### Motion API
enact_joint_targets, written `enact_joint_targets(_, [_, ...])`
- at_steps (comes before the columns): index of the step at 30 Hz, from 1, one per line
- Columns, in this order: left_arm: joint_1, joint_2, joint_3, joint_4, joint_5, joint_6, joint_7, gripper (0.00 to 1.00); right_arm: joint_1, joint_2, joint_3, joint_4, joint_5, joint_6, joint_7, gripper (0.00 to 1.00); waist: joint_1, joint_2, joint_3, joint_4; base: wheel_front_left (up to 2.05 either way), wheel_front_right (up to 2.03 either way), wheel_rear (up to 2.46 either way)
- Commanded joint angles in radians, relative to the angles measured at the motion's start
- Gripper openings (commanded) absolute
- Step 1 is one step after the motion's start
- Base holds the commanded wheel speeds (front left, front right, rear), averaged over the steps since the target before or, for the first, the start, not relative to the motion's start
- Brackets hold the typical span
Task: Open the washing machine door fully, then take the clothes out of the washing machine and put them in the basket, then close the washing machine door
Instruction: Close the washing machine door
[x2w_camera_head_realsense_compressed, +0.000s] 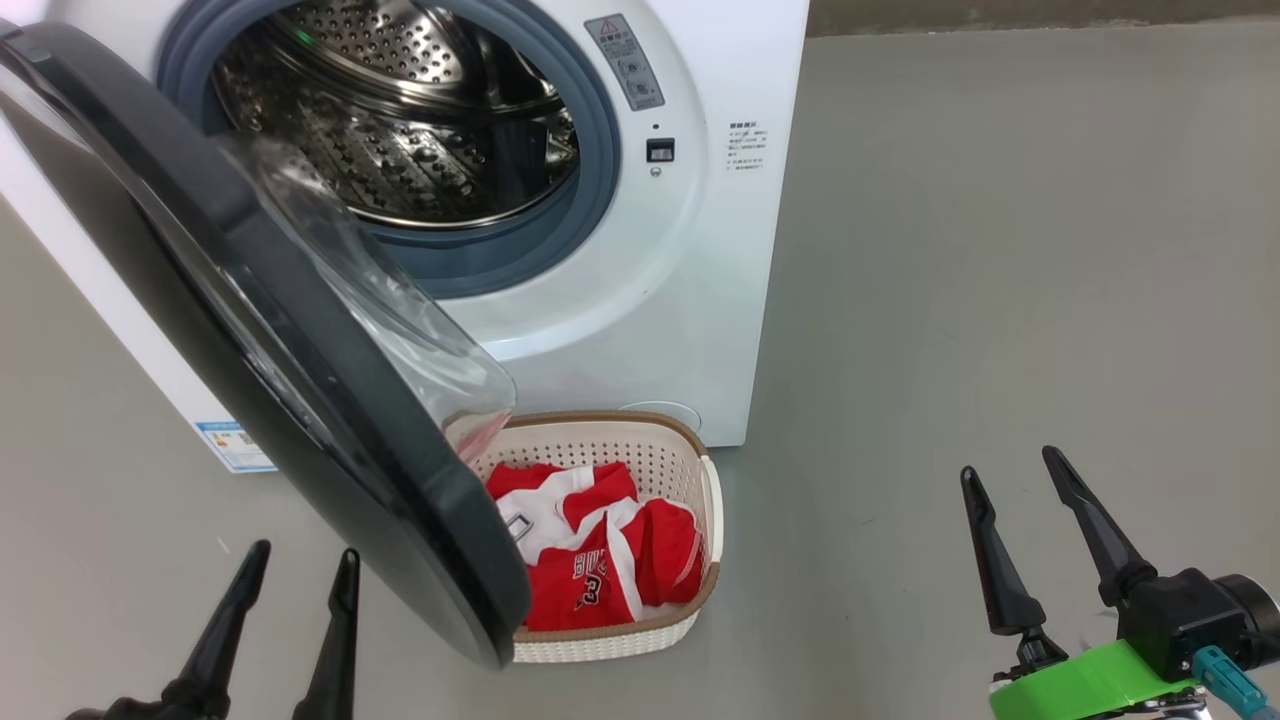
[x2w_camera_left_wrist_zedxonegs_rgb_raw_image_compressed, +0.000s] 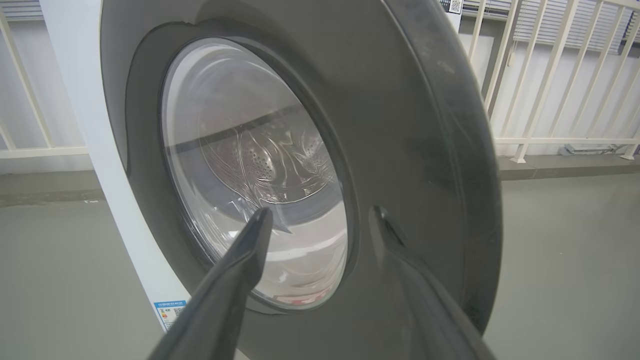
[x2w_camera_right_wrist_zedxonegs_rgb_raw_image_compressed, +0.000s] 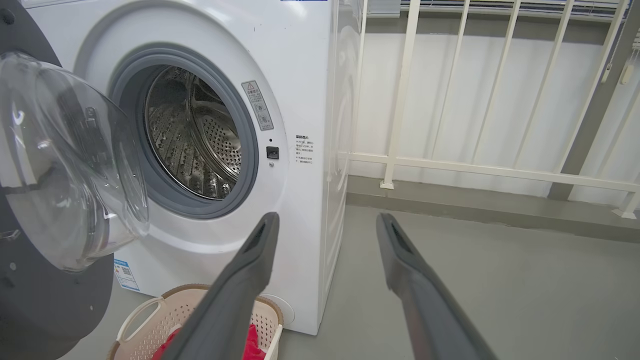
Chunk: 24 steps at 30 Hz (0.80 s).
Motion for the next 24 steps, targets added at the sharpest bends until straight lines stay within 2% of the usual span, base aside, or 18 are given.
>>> enact_joint_targets(1, [-0.017,0.009,0.042,-0.022,0.010,0.001,-0.012,1.00,-0.011,-0.008,0.019,-0.027,0.004,0.006,-0.006,1.00,0.0000,-0.0001,0.001,0.000,0.00,0.00,0.00])
enact_joint_targets(11, [-0.026,-0.001,0.046,-0.029,0.033,0.005,-0.012,1.00,-0.014,-0.008,0.018,-0.024,0.011,0.006,-0.006,1.00,0.0000,-0.0001,0.006,0.006,0.00,0.00,0.00])
enact_joint_targets(12, [-0.027,-0.001,0.046,-0.028,0.034,0.003,-0.012,0.82,-0.014,-0.008,0.019,-0.024,0.012,0.006,-0.006,1.00,0.0000,-0.0001,0.006,0.007,0.00,0.00,0.00])
enact_joint_targets(13, [-0.027,-0.002,0.045,-0.025,0.031,0.002,-0.012,0.03,-0.014,-0.008,0.020,-0.024,0.012,0.006,-0.006,1.00,0.0000,-0.0001,0.006,0.007,0.00,0.00,0.00])
enact_joint_targets(14, [-0.028,-0.006,0.048,-0.021,0.022,0.002,-0.010,0.00,-0.015,-0.008,0.020,-0.025,0.013,0.006,-0.006,1.00,0.0000,-0.0001,0.006,0.008,0.00,0.00,0.00])
enact_joint_targets(16, [-0.040,-0.026,0.061,-0.019,-0.018,0.003,-0.008,0.00,-0.016,-0.008,0.020,-0.025,0.014,0.006,-0.006,1.00,0.0000,-0.0001,0.007,0.010,0.00,0.00,0.00])
enact_joint_targets(24, [-0.108,-0.119,0.136,-0.037,-0.290,-0.010,0.085,0.00,-0.021,-0.008,0.023,-0.020,0.012,0.006,-0.006,1.00,0.0000,-0.0001,0.011,0.010,0.00,0.00,0.00])
